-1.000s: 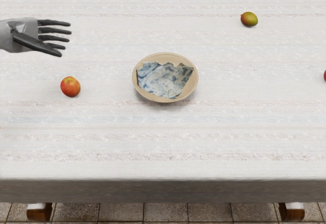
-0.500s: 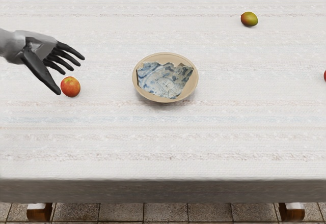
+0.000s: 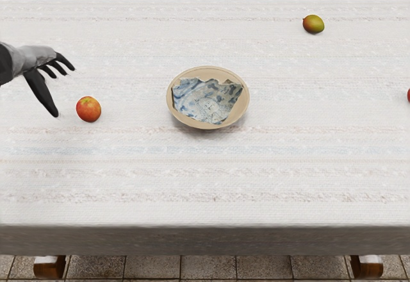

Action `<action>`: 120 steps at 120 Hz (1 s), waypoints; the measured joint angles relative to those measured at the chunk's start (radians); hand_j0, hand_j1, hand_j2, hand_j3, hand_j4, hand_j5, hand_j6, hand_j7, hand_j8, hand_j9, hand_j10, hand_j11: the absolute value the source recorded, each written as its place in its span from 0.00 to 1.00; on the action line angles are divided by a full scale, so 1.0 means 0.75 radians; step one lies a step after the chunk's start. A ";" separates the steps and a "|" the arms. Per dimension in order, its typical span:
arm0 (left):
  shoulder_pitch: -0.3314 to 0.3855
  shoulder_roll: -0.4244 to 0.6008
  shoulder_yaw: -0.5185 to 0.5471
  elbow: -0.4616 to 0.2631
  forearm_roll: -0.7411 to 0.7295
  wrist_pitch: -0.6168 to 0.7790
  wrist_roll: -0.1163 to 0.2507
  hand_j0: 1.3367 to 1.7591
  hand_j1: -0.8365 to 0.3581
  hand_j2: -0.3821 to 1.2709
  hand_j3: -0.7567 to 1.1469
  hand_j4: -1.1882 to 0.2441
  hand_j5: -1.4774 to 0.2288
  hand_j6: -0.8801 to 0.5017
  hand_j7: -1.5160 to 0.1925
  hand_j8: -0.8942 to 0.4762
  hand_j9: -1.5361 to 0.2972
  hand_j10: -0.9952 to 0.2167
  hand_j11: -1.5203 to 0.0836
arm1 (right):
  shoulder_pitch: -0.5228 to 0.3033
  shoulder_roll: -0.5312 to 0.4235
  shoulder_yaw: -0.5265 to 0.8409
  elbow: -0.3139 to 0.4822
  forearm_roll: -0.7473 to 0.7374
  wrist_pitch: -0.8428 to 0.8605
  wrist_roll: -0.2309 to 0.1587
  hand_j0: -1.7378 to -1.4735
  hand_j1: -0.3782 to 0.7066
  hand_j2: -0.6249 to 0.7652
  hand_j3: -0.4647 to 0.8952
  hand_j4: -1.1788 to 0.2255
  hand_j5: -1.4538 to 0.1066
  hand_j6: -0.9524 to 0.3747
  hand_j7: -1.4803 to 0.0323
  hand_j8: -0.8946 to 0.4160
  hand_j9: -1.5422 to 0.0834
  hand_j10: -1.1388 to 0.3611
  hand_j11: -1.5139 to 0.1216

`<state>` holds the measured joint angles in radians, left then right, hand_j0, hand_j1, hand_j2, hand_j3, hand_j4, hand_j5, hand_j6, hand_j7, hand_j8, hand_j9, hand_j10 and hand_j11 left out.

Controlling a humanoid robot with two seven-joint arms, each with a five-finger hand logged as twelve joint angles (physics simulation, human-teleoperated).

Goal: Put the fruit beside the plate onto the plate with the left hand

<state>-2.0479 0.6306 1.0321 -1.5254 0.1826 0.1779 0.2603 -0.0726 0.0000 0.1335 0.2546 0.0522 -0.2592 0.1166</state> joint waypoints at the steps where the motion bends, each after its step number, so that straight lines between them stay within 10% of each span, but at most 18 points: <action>1: 0.000 -0.007 0.003 0.000 0.008 0.009 0.002 0.76 0.74 0.26 0.40 0.65 0.67 0.45 0.70 0.47 0.66 0.61 0.74 | 0.000 0.000 0.000 0.000 0.000 0.000 0.000 0.30 0.07 0.44 0.34 0.81 0.90 0.69 0.95 0.66 0.92 0.74 0.90; 35: 0.075 -0.212 0.034 0.042 0.174 0.131 0.080 0.76 0.74 0.26 0.40 0.65 0.68 0.46 0.70 0.47 0.66 0.61 0.75 | -0.001 0.000 0.000 0.000 0.000 0.000 0.000 0.30 0.07 0.44 0.34 0.81 0.90 0.69 0.95 0.66 0.92 0.74 0.90; 120: 0.346 -0.481 -0.027 0.350 0.215 0.143 0.087 0.76 0.74 0.26 0.40 0.66 0.68 0.46 0.70 0.47 0.66 0.62 0.75 | 0.000 0.000 0.000 0.000 0.000 0.000 0.000 0.30 0.07 0.44 0.34 0.81 0.90 0.69 0.95 0.66 0.92 0.74 0.90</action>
<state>-1.7884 0.2700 1.0116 -1.2628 0.3435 0.2853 0.3252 -0.0729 0.0000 0.1335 0.2547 0.0524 -0.2592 0.1166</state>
